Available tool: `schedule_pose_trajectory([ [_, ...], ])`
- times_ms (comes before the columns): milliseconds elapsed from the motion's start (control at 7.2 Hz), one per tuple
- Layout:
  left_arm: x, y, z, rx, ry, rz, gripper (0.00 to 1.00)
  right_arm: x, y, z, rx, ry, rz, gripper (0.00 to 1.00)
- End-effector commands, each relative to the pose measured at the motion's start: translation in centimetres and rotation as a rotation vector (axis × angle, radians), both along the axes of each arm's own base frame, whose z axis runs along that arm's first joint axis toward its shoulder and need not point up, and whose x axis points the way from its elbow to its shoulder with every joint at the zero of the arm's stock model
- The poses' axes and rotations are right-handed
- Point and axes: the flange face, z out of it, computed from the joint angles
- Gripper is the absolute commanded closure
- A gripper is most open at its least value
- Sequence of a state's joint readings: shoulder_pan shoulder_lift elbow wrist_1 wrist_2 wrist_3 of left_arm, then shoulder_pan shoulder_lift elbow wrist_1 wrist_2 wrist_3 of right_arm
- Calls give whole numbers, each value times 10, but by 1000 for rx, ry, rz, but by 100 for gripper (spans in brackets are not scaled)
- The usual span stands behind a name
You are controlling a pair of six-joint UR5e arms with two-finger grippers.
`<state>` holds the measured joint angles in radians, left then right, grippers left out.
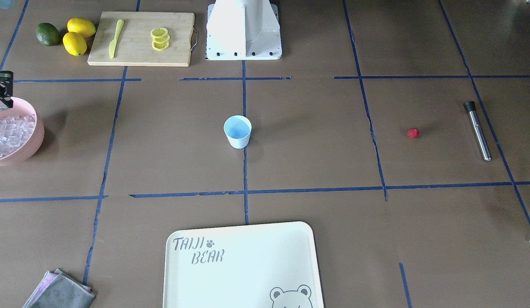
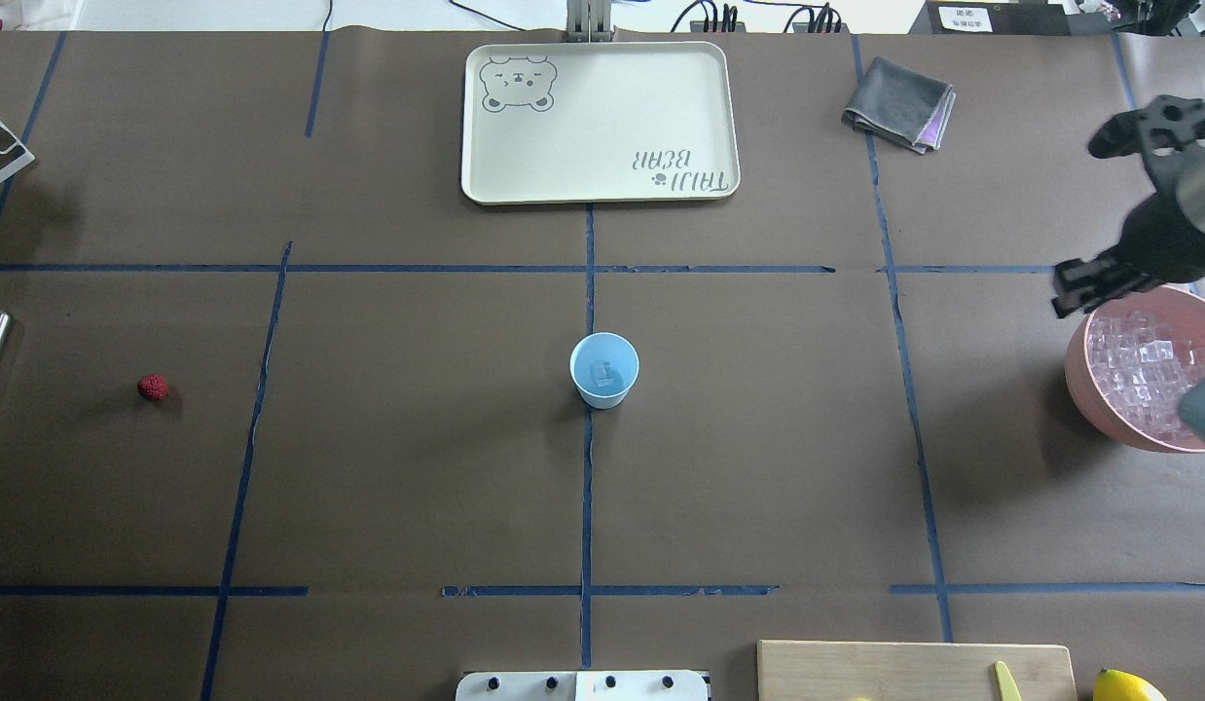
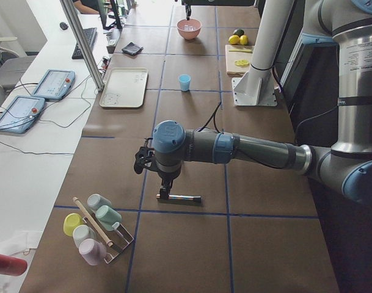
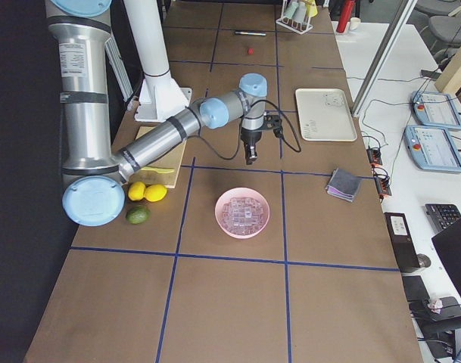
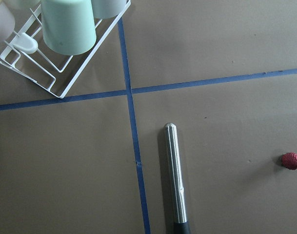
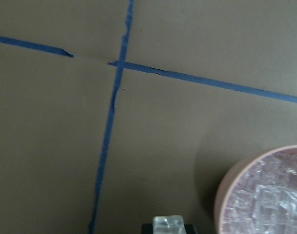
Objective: Mash ice and strawberries in cup
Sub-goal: 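Carry the second ice cube with the right gripper over the cup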
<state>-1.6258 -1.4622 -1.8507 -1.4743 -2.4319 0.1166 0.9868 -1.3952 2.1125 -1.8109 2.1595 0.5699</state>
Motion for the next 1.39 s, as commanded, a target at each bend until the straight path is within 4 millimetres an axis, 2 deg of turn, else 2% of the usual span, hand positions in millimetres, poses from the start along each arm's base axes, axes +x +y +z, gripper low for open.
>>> schedule_pose_trajectory([
  [0, 0, 0, 1, -1, -1, 0, 0, -111, -9, -103, -87, -58, 58, 100],
  [139, 0, 0, 1, -1, -1, 0, 0, -148, -9, -133, -129, -76, 91, 100],
  [278, 0, 0, 1, -1, -1, 0, 0, -193, 5, -154, -58, -39, 91, 100],
  [556, 0, 0, 1, -1, -1, 0, 0, -282, 4, -198, -61, 2, 112, 100],
  [695, 0, 0, 1, -1, -1, 0, 0, -316, 8, -207, -64, -20, 129, 100],
  [834, 1, -1, 1, -1, -1, 1, 0, -333, 7, -201, -64, -24, 156, 100],
  [973, 0, 0, 2, -4, 0, 0, 0, -336, 7, -200, -64, -21, 156, 100],
  [1251, 1, 0, 2, -4, 0, 1, 0, -360, 2, -219, -69, -13, 145, 100],
])
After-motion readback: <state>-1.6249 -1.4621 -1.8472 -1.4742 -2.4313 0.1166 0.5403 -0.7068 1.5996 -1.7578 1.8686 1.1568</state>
